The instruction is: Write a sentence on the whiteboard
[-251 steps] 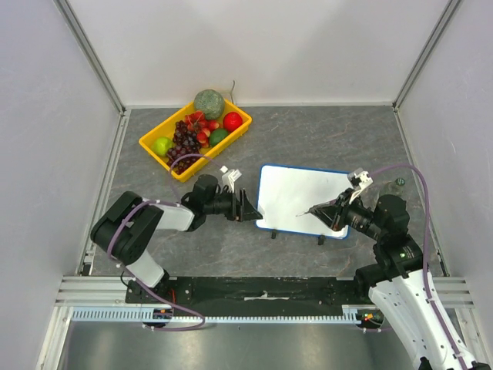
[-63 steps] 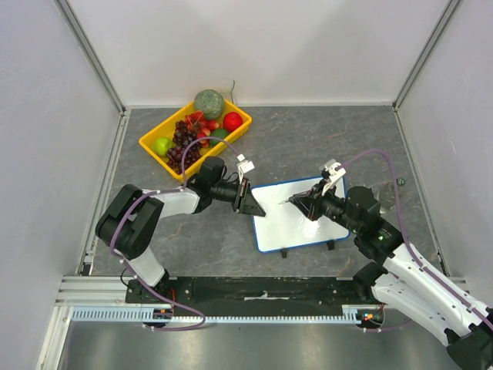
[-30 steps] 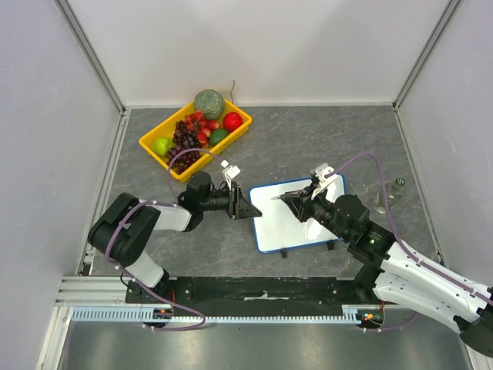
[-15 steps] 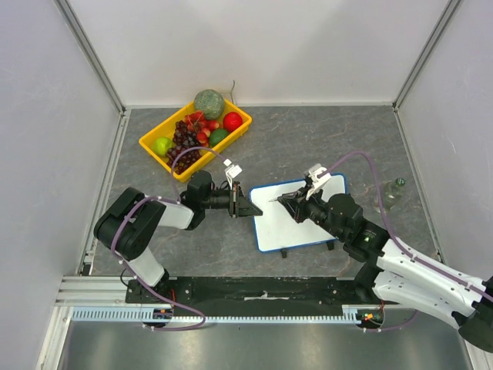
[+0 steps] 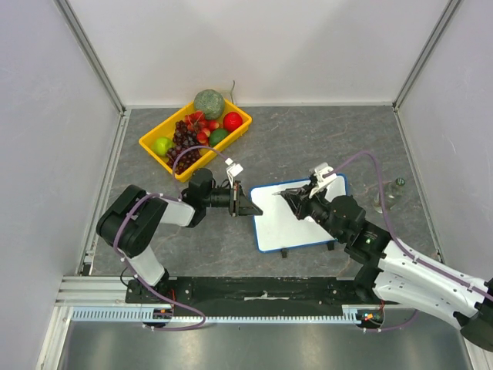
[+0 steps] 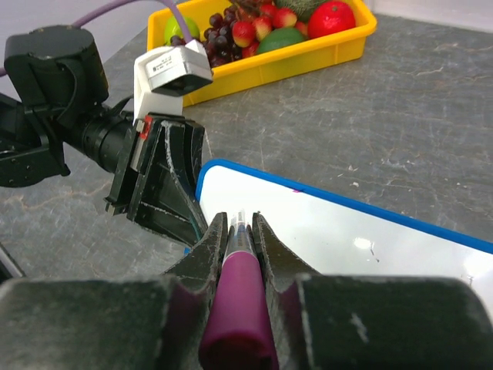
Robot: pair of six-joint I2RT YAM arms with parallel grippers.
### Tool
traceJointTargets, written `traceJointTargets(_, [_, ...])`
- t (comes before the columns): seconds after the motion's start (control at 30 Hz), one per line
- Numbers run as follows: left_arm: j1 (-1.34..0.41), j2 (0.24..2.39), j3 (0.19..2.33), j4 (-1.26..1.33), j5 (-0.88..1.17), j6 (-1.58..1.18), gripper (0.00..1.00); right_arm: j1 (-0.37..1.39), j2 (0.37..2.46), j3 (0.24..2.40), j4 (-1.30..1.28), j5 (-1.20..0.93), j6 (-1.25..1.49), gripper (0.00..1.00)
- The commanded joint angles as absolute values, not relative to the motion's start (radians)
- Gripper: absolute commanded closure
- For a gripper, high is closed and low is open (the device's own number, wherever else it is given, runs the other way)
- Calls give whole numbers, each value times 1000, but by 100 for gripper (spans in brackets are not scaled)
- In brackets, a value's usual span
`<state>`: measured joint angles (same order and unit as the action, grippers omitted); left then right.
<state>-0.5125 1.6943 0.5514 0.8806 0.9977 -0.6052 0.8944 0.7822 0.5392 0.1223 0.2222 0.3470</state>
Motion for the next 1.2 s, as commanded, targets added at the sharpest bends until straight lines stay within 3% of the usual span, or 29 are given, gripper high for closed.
traceJointTargets(0.0, [-509, 1723, 583, 856, 1015, -568, 98, 899, 770, 531, 190, 291, 334, 100])
traceJointTargets(1.17, [-509, 1709, 581, 828, 1035, -548, 98, 900, 942, 489, 308, 362, 331, 100])
